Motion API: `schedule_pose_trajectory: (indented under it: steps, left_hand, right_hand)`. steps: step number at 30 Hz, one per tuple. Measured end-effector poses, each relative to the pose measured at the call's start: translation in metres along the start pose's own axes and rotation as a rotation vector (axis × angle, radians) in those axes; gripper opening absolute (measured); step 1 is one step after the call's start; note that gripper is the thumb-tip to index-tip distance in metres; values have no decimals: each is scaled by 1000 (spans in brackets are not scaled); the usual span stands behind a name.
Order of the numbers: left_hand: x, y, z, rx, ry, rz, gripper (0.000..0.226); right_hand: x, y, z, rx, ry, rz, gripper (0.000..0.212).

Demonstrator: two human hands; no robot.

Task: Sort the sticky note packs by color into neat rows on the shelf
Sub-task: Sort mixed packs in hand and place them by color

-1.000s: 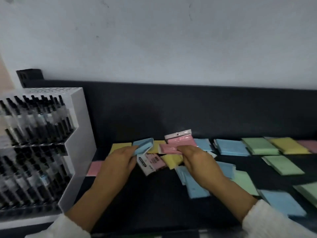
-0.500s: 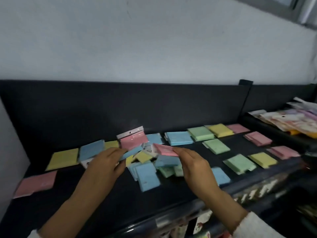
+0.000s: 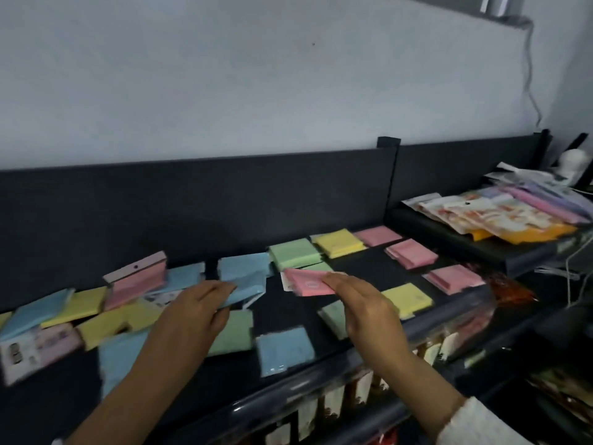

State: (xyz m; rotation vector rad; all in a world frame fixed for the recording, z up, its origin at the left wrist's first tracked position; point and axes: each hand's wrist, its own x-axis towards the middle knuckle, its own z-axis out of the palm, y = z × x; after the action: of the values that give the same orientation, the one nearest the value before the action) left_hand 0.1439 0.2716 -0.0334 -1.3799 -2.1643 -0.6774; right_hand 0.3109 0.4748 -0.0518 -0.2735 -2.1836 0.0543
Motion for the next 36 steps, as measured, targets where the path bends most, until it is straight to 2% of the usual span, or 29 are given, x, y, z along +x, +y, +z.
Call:
schedule_pose_trajectory:
  steps: [4, 7, 16, 21, 25, 29, 31, 33, 34, 36]
  left_hand:
    - [24, 56, 32, 61, 26, 66, 36]
    - [32, 84, 52, 101, 20, 82, 38]
    - [49, 122, 77, 170, -77, 4, 40]
    - [51, 112, 73, 122, -91, -105, 32]
    - [50, 86, 68, 136, -98, -175, 42]
    - [50, 63, 64, 170, -118, -234, 37]
    - [49, 54, 68, 157, -148, -319, 25]
    - [45, 40, 76, 94, -213, -362, 48]
    - [43, 36, 77, 77, -246, -381, 46]
    - [42, 33, 76, 100, -357, -335, 29]
  right_hand:
    - [-7, 65, -21, -21, 3, -12, 63]
    - [-14, 98, -28, -30, 14, -35, 52]
    - [-16, 154, -41, 41, -1, -43, 50]
    - [-11, 164, -34, 90, 27, -22, 46]
    - [-1, 156, -25, 102, 6, -51, 57]
    - [15, 149, -10, 148, -49, -71, 62]
    - [24, 144, 0, 160, -56, -86, 55]
    - [31, 139, 11, 174, -49, -95, 55]
    - [34, 136, 15, 178, -48, -101, 56]
    - [37, 133, 21, 168, -46, -119, 54]
